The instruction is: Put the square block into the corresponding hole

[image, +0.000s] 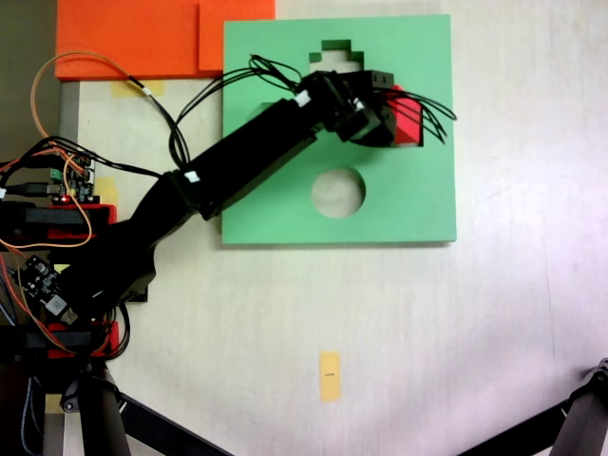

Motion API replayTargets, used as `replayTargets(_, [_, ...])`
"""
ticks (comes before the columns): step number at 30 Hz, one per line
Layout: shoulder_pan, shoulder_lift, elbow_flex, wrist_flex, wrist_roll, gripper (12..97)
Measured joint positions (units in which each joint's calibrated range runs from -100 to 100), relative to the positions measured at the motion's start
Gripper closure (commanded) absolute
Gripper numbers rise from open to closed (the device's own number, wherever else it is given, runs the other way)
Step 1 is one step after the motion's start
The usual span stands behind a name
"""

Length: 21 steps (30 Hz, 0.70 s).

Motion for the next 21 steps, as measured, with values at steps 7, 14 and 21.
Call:
replayTargets(7, [-0.1,4.38,0.78,0.1,-0.1,90.2])
replayTargets(14, [-0.15,7.25,1.96,0.29,-0.59,88.7])
replayTargets(21, [-0.73,9.99,2.45,1.47,-2.59,87.7])
